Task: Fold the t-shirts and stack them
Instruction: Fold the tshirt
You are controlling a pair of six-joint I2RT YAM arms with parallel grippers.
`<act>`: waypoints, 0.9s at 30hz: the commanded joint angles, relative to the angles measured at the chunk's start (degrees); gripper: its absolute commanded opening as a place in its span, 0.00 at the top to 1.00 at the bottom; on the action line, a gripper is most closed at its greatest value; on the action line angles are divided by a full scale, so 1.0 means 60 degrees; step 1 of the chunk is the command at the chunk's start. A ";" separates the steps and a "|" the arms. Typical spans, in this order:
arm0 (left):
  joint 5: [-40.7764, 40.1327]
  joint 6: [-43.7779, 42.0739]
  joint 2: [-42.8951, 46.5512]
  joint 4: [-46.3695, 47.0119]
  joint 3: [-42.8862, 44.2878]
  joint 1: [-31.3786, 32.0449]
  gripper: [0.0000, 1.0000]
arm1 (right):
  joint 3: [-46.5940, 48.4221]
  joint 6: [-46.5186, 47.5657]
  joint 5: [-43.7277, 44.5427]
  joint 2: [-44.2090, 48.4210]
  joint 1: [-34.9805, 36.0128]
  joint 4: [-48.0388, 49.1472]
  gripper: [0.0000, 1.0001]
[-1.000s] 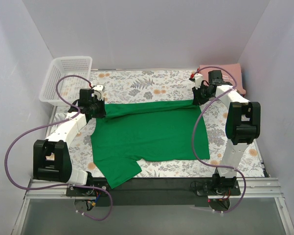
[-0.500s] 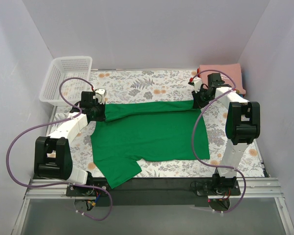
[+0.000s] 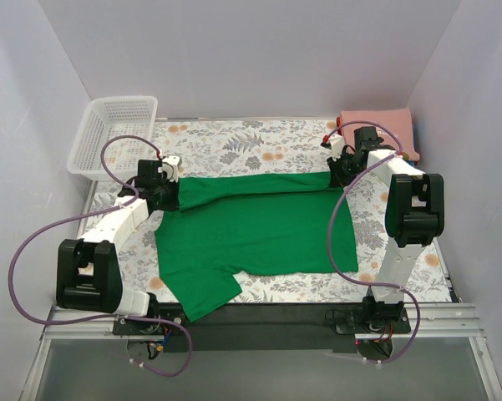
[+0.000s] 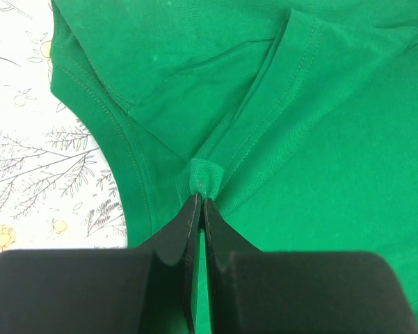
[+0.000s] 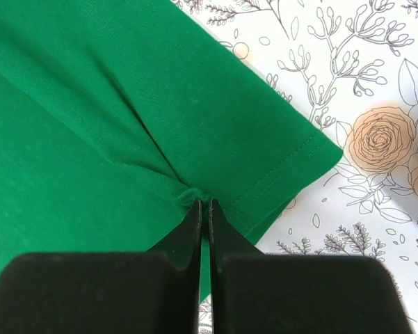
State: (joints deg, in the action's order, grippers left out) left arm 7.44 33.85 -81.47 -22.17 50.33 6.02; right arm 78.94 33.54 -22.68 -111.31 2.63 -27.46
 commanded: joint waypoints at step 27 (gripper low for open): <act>0.3193 -0.2300 0.2136 -0.1109 -0.0435 0.0007 0.64 | -0.0120 0.0534 -0.0481 0.1176 -0.0117 -0.0828 0.40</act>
State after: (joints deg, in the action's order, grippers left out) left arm 16.14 24.73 -76.34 -26.68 46.52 6.00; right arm 77.36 36.27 -22.09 -110.17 2.48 -30.50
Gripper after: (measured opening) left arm 0.323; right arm 0.559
